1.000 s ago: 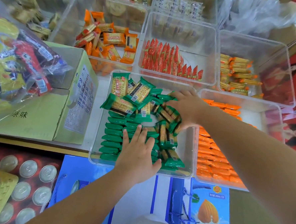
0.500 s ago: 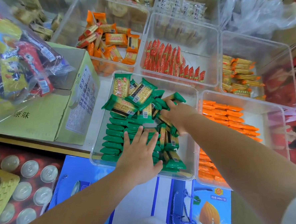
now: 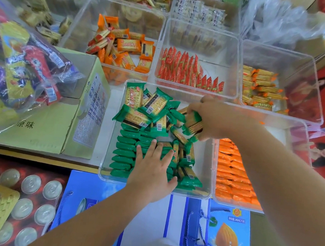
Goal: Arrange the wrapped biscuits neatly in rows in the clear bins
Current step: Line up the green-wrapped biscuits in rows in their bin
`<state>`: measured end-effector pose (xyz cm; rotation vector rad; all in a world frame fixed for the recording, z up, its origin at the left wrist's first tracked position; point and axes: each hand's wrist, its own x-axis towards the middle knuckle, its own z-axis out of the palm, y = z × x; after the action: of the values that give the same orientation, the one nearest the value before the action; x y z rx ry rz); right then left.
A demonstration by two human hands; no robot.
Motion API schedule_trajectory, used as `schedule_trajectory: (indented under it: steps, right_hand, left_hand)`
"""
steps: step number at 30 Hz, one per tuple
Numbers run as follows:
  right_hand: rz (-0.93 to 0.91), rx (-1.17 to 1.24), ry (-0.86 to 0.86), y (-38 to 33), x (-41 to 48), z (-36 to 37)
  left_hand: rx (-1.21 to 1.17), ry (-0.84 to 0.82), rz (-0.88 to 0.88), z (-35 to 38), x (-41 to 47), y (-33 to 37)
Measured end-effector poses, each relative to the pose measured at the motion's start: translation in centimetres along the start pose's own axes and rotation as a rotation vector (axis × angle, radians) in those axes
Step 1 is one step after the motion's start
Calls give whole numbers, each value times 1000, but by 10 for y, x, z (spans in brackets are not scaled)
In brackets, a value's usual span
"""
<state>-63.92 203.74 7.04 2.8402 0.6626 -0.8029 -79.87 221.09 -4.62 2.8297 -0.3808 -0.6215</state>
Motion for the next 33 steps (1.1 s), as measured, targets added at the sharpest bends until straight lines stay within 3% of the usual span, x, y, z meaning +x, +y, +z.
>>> schedule_trajectory:
  steps: [4,7,10,13,21,23,25,28,33]
  right_hand:
    - [-209,443,227,-22,-26,-20]
    - [-341,652,250,-75,-21,-3]
    - [-416,599,128,-121,-3,27]
    - [-419,568,78,-137,11,50]
    - [-232,9,310,-141,8,75]
    - [-245,16,280,-143,11,70]
    - [-265,132,131,-140,15,61]
    - [-320,158,-35,-133,18,52]
    - [-474,141,-2,-137,18,45]
  left_hand:
    - [10,16,15,-1,-2,2]
    - [50,20,24,-3,-4,4]
    - [65,24,-6,-6,-8,9]
    - [121,-108,43,-7,-9,11]
    - [363,-306,194,-6,-11,8]
    - [407,-281,263,-9,-12,7]
    - [439,-250,340,-10,-12,7]
    - [403,-172,315,-15,-10,7]
    - [186,-80,237,-17,-9,8]
